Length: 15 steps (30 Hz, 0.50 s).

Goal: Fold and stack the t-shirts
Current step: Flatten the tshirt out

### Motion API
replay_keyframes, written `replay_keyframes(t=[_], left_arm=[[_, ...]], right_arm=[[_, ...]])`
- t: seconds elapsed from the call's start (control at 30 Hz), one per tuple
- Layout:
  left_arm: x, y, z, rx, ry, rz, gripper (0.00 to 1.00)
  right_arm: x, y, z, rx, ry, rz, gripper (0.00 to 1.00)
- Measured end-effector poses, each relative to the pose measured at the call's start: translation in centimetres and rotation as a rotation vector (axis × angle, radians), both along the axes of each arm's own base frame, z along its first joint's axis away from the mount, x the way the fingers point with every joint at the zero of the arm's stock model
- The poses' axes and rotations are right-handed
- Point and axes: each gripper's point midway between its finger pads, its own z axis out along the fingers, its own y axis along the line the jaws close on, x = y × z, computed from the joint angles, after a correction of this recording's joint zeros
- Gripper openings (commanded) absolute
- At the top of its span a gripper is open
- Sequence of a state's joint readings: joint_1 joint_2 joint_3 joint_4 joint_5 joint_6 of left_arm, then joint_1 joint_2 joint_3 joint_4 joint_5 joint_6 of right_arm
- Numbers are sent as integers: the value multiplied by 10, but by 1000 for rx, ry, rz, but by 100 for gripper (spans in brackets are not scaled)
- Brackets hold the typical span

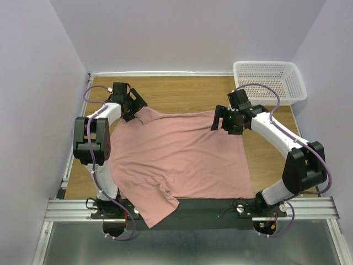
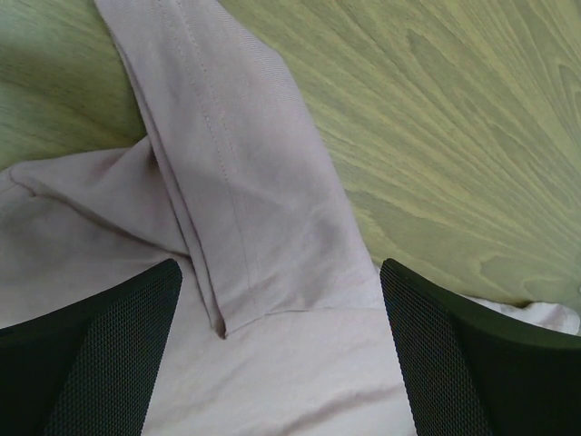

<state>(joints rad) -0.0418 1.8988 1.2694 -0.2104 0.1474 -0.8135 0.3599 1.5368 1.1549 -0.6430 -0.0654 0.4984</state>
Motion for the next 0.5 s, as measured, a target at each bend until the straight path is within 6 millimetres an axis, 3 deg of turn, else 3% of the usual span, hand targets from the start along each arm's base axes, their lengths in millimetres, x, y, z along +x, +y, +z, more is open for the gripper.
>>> replay_keyframes(t=[0.3, 0.5], left_arm=[[2, -1, -15, -6, 31, 6, 99], [4, -7, -15, -12, 27, -7, 98]], right_arm=[[0, 0, 1, 0, -5, 0, 93], [1, 0, 1, 0, -7, 1, 93]])
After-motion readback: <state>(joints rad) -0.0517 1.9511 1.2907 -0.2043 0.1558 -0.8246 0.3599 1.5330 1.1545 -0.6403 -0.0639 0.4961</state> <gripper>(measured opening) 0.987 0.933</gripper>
